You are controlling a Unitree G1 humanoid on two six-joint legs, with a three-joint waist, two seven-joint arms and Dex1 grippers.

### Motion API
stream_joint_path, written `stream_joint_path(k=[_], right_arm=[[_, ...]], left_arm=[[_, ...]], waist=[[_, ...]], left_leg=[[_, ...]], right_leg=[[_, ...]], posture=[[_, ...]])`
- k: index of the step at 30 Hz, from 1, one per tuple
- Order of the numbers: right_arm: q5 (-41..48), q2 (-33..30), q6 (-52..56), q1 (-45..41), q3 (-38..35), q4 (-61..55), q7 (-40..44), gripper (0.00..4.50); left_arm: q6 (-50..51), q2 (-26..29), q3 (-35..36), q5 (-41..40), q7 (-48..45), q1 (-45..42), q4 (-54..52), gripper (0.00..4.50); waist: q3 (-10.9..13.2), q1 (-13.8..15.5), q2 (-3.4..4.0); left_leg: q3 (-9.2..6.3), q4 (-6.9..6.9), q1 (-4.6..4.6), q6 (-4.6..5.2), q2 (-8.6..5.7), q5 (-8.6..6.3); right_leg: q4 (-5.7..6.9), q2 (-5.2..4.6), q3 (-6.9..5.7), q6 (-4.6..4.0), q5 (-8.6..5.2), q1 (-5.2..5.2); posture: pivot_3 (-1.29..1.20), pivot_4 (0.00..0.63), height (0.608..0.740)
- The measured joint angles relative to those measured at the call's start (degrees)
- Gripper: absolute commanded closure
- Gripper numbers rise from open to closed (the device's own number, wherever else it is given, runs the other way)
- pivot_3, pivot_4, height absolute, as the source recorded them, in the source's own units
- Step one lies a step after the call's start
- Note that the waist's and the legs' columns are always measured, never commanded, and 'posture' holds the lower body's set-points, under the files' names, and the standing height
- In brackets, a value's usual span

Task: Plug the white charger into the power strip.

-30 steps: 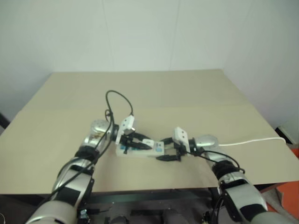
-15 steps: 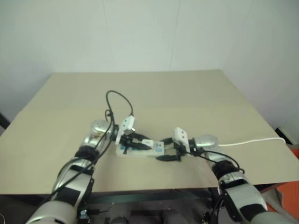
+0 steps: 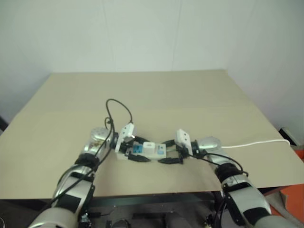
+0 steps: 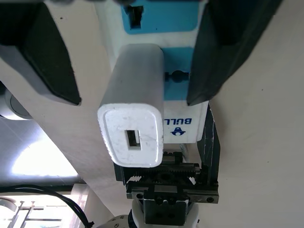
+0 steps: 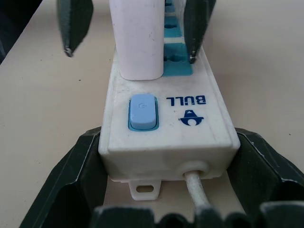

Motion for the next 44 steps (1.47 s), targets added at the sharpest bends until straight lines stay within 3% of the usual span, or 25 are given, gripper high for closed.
stream_joint_path(k=[6,8,10,18,23,32,44], right_arm=[[0.0,0.0,-0.6,0.1,-0.2,-0.1,-0.4,1.09],[0.0,0.0,-1.0,0.0,-0.3,0.0,-1.2,0.35],[0.0,0.0,-1.0,0.3,-0.5,0.7,-2.0,0.05],[1.1,-2.5,-1.3,4.0,-0.6,-6.1,-1.2,0.05],[1.9,-10.8,-3.0,9.5,-1.6,-17.1,-1.4,0.05],[11.3,-28.3,3.2,19.0,-10.3,-35.5,3.3,0.05],[15.9,-34.0,9.0,27.4,-16.6,-45.5,1.6,0.05]], left_arm=[[0.4,5.3,-1.5,-3.6,-0.2,0.4,-1.3,0.05],[0.4,6.7,-1.4,-4.1,-0.2,0.4,-1.8,0.0],[0.4,8.2,-1.2,-5.4,-0.3,0.3,-3.1,0.0],[0.5,16.5,0.3,-9.2,-0.3,2.4,-8.7,0.0],[2.6,21.3,1.9,-10.6,-0.3,7.4,-13.7,0.0],[6.2,26.7,7.4,-12.4,-0.3,12.9,-19.6,0.0],[10.0,26.8,10.1,-12.2,0.2,13.5,-23.3,0.0]], waist=[[0.1,-0.1,-0.06],[0.1,-0.1,-0.08],[0.2,0.1,-0.1],[0.4,0.9,-0.11],[0.6,2.7,-0.05],[0.8,4.3,0.03],[0.8,4.1,0.02]], left_leg=[[0.0,-0.01,-0.06,0.0,0.0,0.0],[-0.01,-0.03,-0.06,0.0,0.0,0.0],[-0.01,-0.03,-0.14,0.0,0.0,0.0],[-0.02,-0.16,-0.55,0.0,0.02,0.0],[0.01,-0.11,-1.39,0.0,-0.08,0.0],[0.05,-0.1,-1.36,0.0,-0.05,0.0],[0.1,-0.05,-1.33,-0.01,-0.04,0.01]], right_leg=[[-0.02,-0.01,-0.01,-0.01,-0.01,-0.04],[-0.02,-0.01,-0.02,-0.02,-0.01,-0.06],[-0.04,-0.02,-0.03,-0.03,-0.02,-0.13],[-0.42,-0.11,-0.17,-0.01,-0.03,-0.29],[-0.43,-0.27,-0.22,0.0,-0.03,-1.09],[-0.44,-0.27,-0.27,0.0,-0.04,-1.08],[-0.43,-0.25,-0.24,0.0,-0.04,-1.05]], posture=[[0.0,0.15,0.74],[0.0,0.15,0.74],[0.0,0.15,0.74],[0.0,0.15,0.74],[0.0,0.15,0.74],[0.0,0.15,0.74],[0.0,0.15,0.74]])
